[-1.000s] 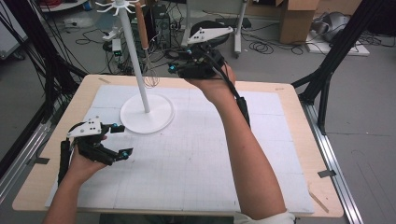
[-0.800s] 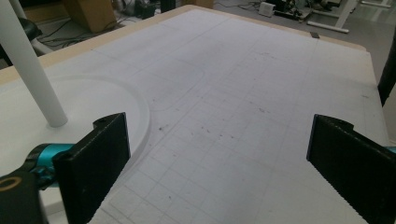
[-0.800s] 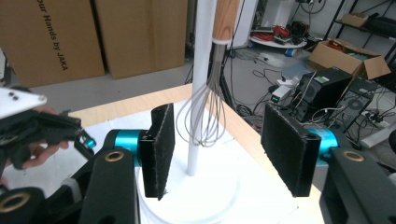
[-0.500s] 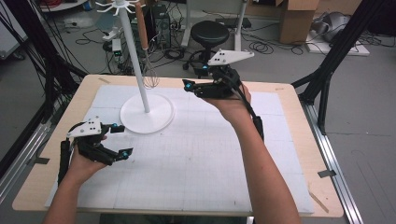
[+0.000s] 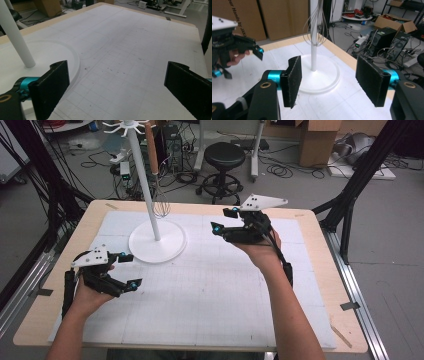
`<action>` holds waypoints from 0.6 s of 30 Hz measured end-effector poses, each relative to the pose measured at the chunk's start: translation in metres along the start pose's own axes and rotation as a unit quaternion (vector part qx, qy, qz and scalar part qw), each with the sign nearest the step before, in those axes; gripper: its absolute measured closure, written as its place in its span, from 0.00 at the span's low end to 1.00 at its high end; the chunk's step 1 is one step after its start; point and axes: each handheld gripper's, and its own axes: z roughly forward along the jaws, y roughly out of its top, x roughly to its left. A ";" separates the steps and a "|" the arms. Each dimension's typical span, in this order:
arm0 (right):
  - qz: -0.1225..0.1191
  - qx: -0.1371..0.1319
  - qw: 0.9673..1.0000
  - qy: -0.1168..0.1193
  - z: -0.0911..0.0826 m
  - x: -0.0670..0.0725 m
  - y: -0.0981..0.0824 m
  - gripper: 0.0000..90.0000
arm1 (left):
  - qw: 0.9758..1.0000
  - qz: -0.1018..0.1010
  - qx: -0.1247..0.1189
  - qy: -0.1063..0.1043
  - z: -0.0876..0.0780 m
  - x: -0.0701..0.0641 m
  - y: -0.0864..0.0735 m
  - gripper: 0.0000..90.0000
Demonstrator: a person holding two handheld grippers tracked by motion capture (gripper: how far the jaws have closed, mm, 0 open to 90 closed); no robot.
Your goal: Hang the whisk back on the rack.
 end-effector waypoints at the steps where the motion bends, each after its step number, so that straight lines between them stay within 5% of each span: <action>1: 0.002 0.000 1.000 0.000 -0.002 0.000 -0.004 0.41 | 1.000 0.000 0.000 0.000 0.000 0.000 0.000 0.07; 18: 0.045 -0.012 0.999 -0.001 -0.022 -0.002 -0.063 0.31 | 1.000 -0.002 0.006 0.000 0.003 -0.001 -0.002 0.07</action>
